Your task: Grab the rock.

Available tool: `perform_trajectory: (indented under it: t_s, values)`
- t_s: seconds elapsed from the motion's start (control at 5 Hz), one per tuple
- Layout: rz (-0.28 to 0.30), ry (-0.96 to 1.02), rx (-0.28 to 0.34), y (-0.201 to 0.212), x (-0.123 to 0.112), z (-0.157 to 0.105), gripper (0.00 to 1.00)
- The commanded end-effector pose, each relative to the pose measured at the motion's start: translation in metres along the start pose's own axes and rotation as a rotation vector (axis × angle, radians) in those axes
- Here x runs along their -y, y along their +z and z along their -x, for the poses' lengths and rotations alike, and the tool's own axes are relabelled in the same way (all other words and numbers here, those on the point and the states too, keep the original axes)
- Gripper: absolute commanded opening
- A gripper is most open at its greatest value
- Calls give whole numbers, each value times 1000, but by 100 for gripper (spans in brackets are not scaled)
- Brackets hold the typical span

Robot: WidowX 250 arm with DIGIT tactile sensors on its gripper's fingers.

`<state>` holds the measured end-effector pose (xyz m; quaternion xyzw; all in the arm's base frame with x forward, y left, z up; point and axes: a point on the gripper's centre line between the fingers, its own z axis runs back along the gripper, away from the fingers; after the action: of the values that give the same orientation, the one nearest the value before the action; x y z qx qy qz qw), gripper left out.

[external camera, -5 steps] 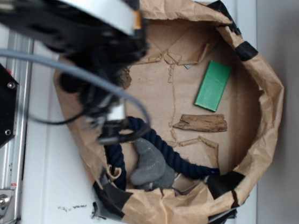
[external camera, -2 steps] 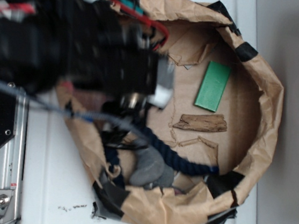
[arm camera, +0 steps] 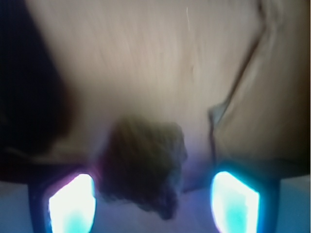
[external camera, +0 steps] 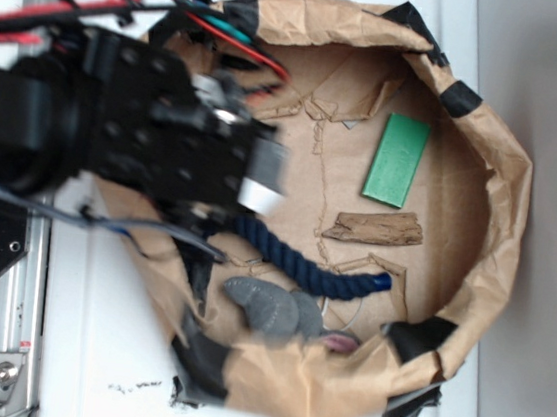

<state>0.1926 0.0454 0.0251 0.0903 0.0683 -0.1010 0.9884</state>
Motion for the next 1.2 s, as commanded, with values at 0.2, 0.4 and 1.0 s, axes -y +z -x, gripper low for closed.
perform_trajectory:
  t_s: [0.2,0.4,1.0]
  values:
    - [25,-22,46,4,-17,7,100]
    - [52,-49,45,-2,-8,-1,100]
    - [74,-36,68,1,11,-21,31]
